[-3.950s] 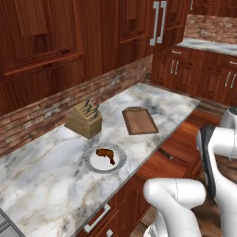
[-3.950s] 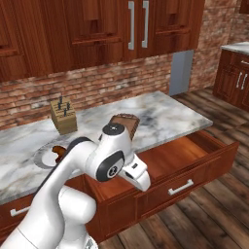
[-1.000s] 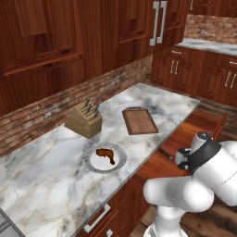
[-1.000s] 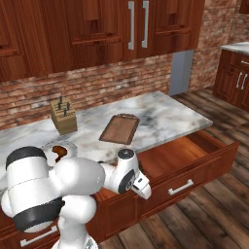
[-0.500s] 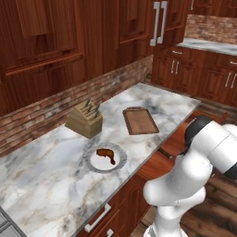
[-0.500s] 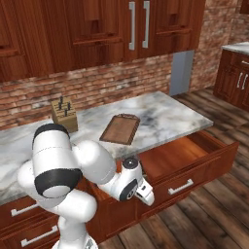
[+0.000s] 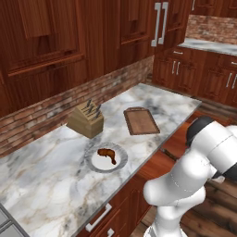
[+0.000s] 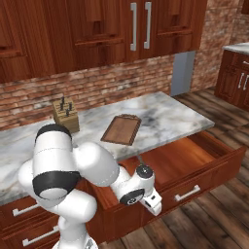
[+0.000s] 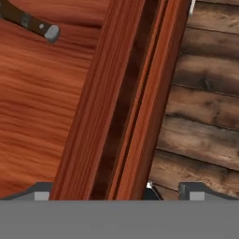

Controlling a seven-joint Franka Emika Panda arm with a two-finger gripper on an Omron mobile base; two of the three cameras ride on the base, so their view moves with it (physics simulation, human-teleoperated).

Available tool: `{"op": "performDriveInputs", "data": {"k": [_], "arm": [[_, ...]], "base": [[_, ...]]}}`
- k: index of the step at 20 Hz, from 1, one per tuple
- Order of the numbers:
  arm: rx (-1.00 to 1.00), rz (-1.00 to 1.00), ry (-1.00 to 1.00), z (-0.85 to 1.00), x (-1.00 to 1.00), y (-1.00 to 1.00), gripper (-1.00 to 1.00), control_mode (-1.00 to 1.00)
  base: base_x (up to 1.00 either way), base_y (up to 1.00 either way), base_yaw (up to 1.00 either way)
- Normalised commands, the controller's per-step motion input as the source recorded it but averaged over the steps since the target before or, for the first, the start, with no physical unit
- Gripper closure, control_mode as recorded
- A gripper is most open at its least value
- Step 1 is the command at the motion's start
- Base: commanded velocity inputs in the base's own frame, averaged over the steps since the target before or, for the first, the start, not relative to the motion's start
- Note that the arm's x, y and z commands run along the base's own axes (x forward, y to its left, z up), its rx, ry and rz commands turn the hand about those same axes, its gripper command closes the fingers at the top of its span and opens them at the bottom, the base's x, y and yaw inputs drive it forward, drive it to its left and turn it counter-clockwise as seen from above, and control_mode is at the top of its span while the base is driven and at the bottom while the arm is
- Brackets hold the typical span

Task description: Pick up the knife from the drawer and place it on the cutting board. Then place the meat from the plate to the cutting board.

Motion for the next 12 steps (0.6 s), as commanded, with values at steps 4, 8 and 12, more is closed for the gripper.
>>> {"op": "performDriveInputs", "data": {"k": [4,8,12], "arm": [[0.19,-0.08,0.01,-0.19,-1.00,-1.00,-1.00,-1.00],[0.13,-0.13,0.05,-0.01,-0.84,-1.00,-1.00,-1.00],[0.10,-0.05,0.00,0.26,-0.11,-0.36,-1.00,-1.00]], "base": [[0.00,0.00,0.00],[0.00,0.00,0.00],[0.00,0.00,0.00]]}}
